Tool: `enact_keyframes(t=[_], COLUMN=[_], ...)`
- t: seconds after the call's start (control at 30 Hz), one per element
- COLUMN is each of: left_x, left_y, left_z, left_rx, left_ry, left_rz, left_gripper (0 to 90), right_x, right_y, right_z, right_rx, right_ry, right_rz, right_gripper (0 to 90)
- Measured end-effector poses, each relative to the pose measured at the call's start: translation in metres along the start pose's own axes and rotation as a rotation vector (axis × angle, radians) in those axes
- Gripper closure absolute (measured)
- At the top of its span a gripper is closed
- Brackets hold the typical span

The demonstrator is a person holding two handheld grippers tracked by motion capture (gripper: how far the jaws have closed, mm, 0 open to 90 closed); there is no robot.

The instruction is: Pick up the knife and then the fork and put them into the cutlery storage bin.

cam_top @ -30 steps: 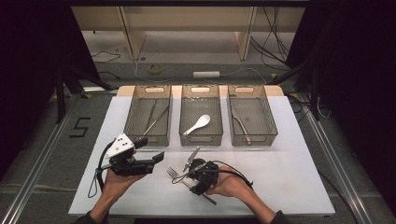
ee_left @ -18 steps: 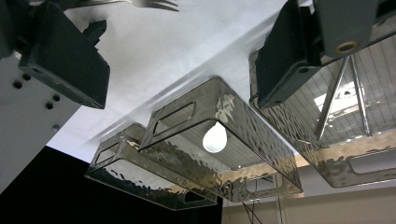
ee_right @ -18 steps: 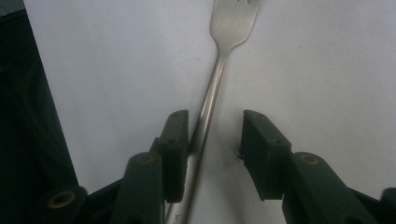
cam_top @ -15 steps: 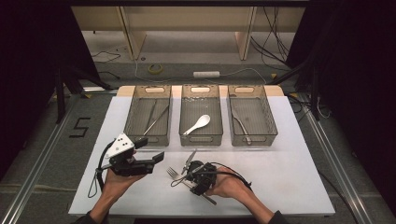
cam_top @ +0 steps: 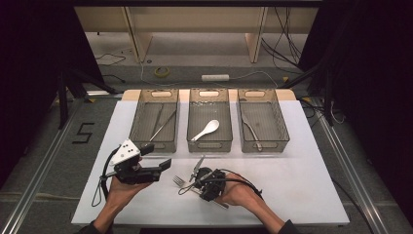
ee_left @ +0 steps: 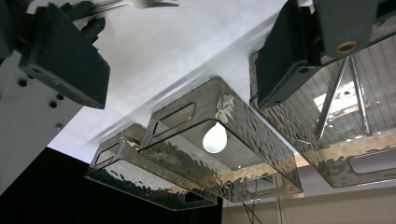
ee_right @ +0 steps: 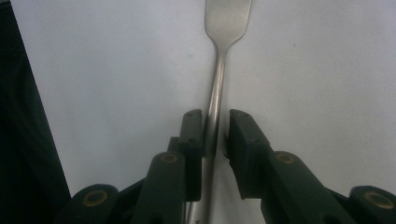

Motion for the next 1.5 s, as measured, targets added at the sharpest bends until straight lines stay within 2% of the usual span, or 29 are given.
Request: enact_keyframes(t=[0.33, 0.5, 0.9, 0.97, 1.07, 1.2, 1.37, 1.5], left_x=[0.000, 0.000, 0.000, 0.000, 0.000, 0.000, 0.000, 0.000], left_y=[0.000, 0.000, -0.001, -0.001, -0.001, -0.001, -0.002, -0.002], left_z=[0.000, 0.000, 0.000, 0.000, 0.001, 0.001, 0.001, 0.001], left_rx=[0.001, 0.000, -0.001, -0.001, -0.001, -0.004, -0.004, -0.003], left_ry=[-0.002, -0.002, 0.000, 0.000, 0.000, 0.002, 0.003, 0.005], left_rz=[-0.006, -0.007, -0.001, -0.001, -0.001, -0.001, 0.001, 0.002], left_gripper=[17.3, 17.3, 17.3, 17.3, 17.3, 17.3, 17.4, 17.3], right_x=[0.000, 0.000, 0.000, 0.000, 0.000, -0.001, 0.003, 0.004], right_y=[0.001, 0.001, 0.002, 0.003, 0.005, 0.011, 0.020, 0.031], right_z=[0.000, 0.000, 0.003, 0.005, 0.011, 0.020, 0.035, 0.051], right_rx=[0.005, -0.001, 0.012, 0.004, 0.005, -0.009, -0.017, -0.012], right_ry=[-0.025, -0.024, -0.022, -0.014, 0.003, 0.058, 0.087, 0.147], right_rz=[0.015, -0.004, 0.038, 0.043, 0.023, 0.017, -0.017, -0.049], right_gripper=[82.5, 83.7, 84.7, 84.8, 84.9, 84.9, 84.8, 84.8])
Point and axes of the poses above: each handheld gripper's, and its own axes: z roughly backward along the jaws, x roughly out of its underside, y roughly to its right, the point moved 10 cm from there along -z, roughly forward along the jaws, and after that the axes turned 5 degrees about -x, right-handed, at the moved point
